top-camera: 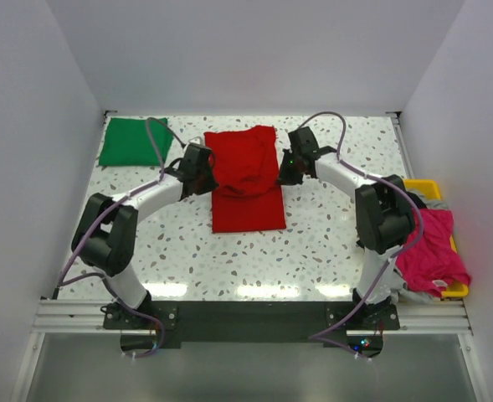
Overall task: Fold and stack the t-shirts
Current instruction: Fold the tshirt
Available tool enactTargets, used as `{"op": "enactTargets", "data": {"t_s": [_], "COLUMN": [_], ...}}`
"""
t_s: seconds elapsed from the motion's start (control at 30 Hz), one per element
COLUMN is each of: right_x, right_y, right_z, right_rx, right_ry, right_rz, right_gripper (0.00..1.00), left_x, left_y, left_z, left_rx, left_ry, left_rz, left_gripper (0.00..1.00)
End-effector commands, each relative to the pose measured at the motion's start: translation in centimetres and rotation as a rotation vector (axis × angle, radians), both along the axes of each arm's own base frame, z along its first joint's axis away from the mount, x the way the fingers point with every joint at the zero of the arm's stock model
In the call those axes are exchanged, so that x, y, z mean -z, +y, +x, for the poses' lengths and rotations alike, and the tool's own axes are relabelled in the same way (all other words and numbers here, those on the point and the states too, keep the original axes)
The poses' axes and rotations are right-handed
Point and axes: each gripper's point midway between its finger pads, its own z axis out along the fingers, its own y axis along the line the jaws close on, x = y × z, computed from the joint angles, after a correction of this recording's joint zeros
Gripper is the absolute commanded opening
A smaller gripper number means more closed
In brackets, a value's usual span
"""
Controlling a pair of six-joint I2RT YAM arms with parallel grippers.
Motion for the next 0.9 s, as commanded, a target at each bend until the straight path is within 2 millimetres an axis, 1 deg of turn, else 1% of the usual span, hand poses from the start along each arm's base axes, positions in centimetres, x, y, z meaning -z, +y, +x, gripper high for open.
{"op": "enactTargets", "data": {"t_s": [0.0, 0.03, 0.07, 0.1, 0.17, 0.2, 0.3, 0.37, 0.6, 0.73, 0.87], "right_x": [-2.2, -2.5, -2.2, -2.4, -2.2, -2.0, -1.6, -2.0, -1.4, -1.8, -2.0], "right_y": [0.9, 1.0, 1.0, 1.0, 1.0, 0.9, 0.9, 0.9, 1.1, 1.2, 1.0], "right_z": [2.2, 2.5, 2.6, 3.0, 3.3, 3.7, 4.3, 5.2, 6.0, 6.4, 6.7], "right_rx": [-0.012, -0.011, -0.009, -0.008, -0.007, -0.002, 0.003, 0.006, -0.009, -0.018, -0.016], "right_ry": [-0.066, -0.072, -0.065, -0.071, -0.062, -0.058, -0.047, -0.057, -0.04, -0.048, -0.051], "right_rz": [0.051, 0.056, 0.057, 0.062, 0.065, 0.065, 0.081, 0.092, 0.1, 0.103, 0.107], "right_gripper": [0.0, 0.0, 0.0, 0.0, 0.0, 0.0, 0.0, 0.0, 0.01, 0.04, 0.05], "left_x": [-2.3, -2.0, -1.9, -1.6, -1.4, -1.2, -1.3, -1.2, -0.9, -0.7, -0.9], "left_y": [-0.6, -0.6, -0.7, -0.6, -0.6, -0.7, -0.5, -0.3, -0.4, 0.1, 0.4], "left_z": [2.7, 2.8, 3.0, 3.2, 3.5, 3.7, 4.4, 4.8, 5.9, 6.0, 6.3], "left_rx": [0.028, 0.031, 0.033, 0.029, 0.029, 0.031, 0.029, 0.023, 0.054, 0.045, 0.044], "left_ry": [-0.084, -0.075, -0.073, -0.065, -0.063, -0.059, -0.061, -0.058, -0.058, -0.053, -0.059], "left_rz": [-0.024, -0.021, -0.016, -0.008, -0.008, -0.006, -0.003, 0.001, 0.008, 0.012, 0.004], "left_gripper": [0.0, 0.0, 0.0, 0.0, 0.0, 0.0, 0.0, 0.0, 0.0, 0.0, 0.0]}}
